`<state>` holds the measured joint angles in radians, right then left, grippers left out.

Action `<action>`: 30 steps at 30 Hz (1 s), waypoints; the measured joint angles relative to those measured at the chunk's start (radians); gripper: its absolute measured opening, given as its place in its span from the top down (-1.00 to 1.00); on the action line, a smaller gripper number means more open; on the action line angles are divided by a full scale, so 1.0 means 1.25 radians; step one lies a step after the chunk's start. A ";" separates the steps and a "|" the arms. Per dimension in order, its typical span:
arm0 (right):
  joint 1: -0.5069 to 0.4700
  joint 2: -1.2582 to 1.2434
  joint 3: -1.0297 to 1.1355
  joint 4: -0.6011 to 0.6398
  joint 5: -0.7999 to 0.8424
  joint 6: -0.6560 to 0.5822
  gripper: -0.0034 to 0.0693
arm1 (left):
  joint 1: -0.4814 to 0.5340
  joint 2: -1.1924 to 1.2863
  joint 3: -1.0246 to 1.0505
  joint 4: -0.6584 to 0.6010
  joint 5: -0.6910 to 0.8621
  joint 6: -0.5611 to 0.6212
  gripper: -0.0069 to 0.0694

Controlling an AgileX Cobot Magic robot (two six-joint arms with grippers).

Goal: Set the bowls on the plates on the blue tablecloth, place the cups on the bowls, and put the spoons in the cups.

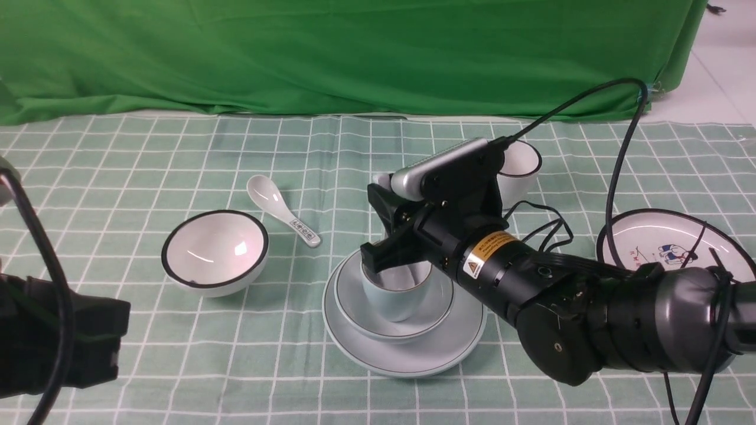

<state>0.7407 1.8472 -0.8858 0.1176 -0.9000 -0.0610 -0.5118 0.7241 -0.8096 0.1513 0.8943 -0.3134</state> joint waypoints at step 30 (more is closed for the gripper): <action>-0.230 -1.315 0.345 -0.055 0.852 0.000 0.84 | 0.000 0.000 0.000 0.015 -0.060 -0.003 0.80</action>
<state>0.4528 0.2034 -0.4550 0.0491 0.1652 -0.0611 -0.5118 0.7241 -0.8096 0.1695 0.8193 -0.3176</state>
